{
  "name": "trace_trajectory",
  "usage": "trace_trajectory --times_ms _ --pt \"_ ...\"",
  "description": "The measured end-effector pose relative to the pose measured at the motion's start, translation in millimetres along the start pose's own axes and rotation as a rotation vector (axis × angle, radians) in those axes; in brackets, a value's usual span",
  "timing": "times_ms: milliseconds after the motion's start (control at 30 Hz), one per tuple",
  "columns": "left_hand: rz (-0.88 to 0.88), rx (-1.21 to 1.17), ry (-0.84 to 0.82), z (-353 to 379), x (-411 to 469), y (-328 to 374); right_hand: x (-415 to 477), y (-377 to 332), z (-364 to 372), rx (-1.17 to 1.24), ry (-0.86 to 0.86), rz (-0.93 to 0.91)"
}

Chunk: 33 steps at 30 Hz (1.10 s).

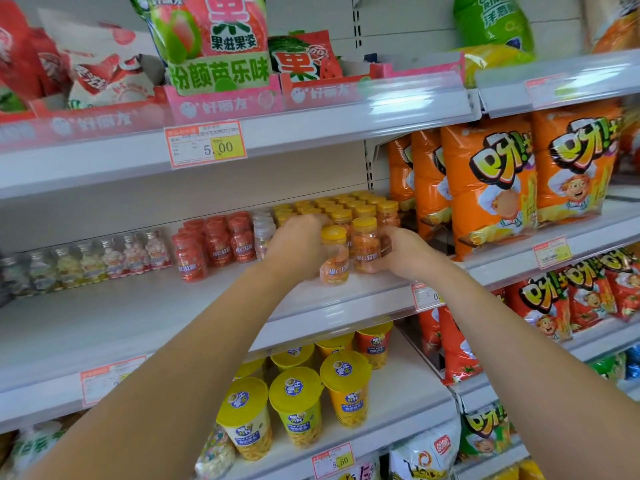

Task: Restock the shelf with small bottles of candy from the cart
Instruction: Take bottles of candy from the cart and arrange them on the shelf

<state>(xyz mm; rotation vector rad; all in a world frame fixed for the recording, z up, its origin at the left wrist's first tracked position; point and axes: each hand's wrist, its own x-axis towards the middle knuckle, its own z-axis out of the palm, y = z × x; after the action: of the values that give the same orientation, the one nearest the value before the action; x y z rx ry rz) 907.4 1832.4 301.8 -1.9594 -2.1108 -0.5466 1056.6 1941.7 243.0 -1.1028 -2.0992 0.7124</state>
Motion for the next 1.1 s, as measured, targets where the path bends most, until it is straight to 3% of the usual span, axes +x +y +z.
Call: trace_trajectory --times_ms 200,433,900,1000,1100 --pt "0.03 0.058 -0.048 -3.3 20.0 -9.3 11.8 0.9 3.9 -0.052 -0.03 0.049" --pt "0.067 0.155 0.068 2.9 28.6 -19.9 13.3 -2.2 9.4 -0.118 -0.021 0.008" --pt "0.037 0.236 0.068 9.4 27.6 -22.0 13.8 2.7 8.6 -0.186 -0.097 -0.045" --pt "0.05 0.225 0.16 13.7 21.3 -21.6 14.4 5.9 9.8 -0.168 -0.087 -0.049" --pt "0.172 0.051 0.376 17.7 -2.6 -18.1 11.1 7.8 10.4 -0.002 0.016 -0.012"
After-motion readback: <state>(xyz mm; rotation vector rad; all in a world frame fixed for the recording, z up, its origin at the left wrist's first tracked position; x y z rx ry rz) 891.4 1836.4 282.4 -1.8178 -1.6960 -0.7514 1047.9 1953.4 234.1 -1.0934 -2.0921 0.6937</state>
